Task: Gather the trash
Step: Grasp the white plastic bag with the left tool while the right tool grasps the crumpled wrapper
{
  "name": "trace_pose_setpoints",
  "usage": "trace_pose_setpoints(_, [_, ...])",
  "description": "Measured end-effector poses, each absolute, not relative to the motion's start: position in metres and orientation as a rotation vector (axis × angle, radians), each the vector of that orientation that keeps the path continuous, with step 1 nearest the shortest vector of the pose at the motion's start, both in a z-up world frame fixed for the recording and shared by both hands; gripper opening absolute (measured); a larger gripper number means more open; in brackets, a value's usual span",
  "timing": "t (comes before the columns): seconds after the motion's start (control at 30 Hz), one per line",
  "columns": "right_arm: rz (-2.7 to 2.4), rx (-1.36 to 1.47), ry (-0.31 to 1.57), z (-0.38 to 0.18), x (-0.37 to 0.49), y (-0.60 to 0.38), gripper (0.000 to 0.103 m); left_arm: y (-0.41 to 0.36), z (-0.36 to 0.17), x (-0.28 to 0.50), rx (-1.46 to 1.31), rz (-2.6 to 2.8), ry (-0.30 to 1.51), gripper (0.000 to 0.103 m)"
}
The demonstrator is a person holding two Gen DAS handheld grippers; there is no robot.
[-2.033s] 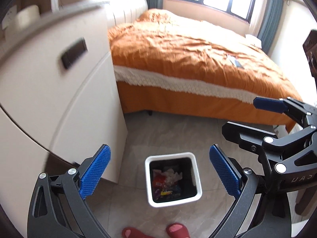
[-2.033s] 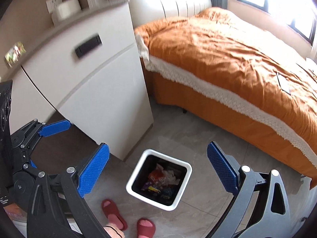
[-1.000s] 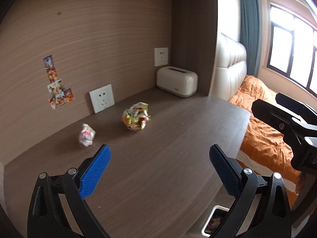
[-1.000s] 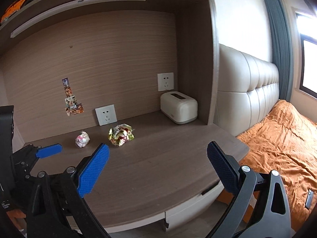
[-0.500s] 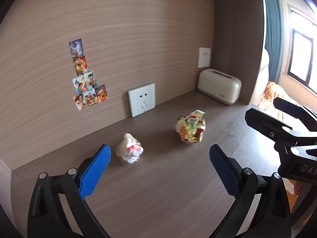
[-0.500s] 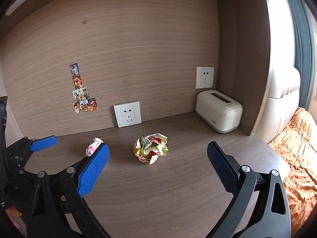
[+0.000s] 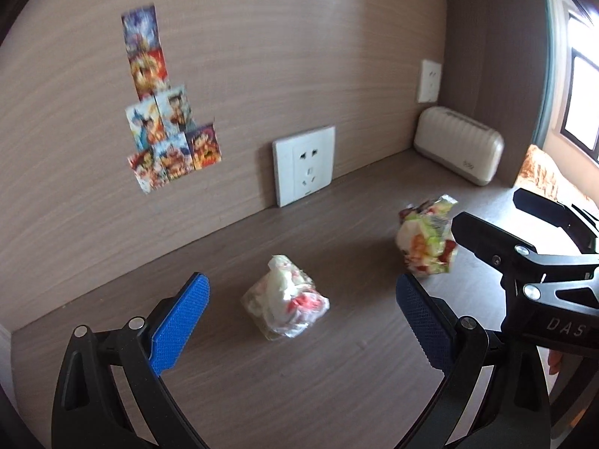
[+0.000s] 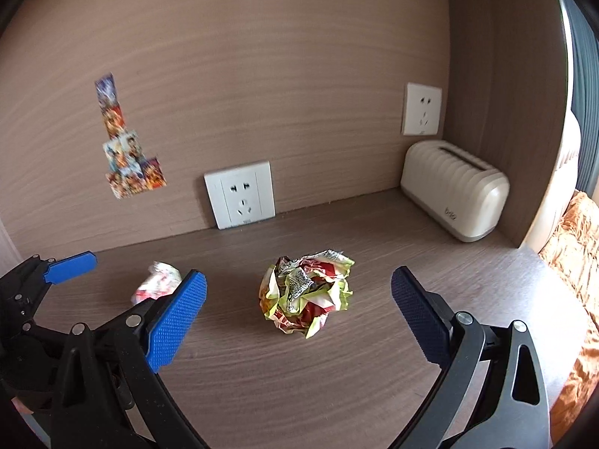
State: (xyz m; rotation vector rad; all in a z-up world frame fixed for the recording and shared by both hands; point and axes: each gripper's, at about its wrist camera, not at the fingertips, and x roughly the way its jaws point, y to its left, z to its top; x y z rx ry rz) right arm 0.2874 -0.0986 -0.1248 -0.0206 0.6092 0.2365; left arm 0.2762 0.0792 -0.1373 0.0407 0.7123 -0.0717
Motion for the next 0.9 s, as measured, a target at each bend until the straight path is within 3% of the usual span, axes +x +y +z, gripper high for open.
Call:
trace_pose_setpoints(0.5, [0.167,-0.038,0.766,-0.171,0.345,-0.080,0.098,0.092,-0.175,0.327,0.021,-0.046,0.843,0.097])
trace_pose_setpoints(0.57, [0.179,-0.023,0.824,-0.179,0.352,-0.079,0.098,0.090,-0.181,0.334,0.022,-0.064,0.880,0.085])
trace_pose_setpoints(0.6, [0.190,0.009,0.851,-0.183,0.355,-0.081,0.098,0.090,-0.185,0.336,0.020,-0.065,0.904,0.064])
trace_pose_setpoints(0.63, [0.190,0.030,0.869,-0.186,0.356,-0.083,0.097,0.090,-0.186,0.337,0.017,-0.064,0.914,0.059])
trace_pose_setpoints(0.7, [0.190,0.034,0.881,-0.189,0.355,-0.083,0.067,0.092,-0.185,0.337,0.000,-0.071,0.907,0.055])
trace_pose_setpoints(0.9, [0.197,0.042,0.799,-0.165,0.333,-0.095,0.061,0.092,-0.167,0.319,-0.039,-0.079,0.861,0.054])
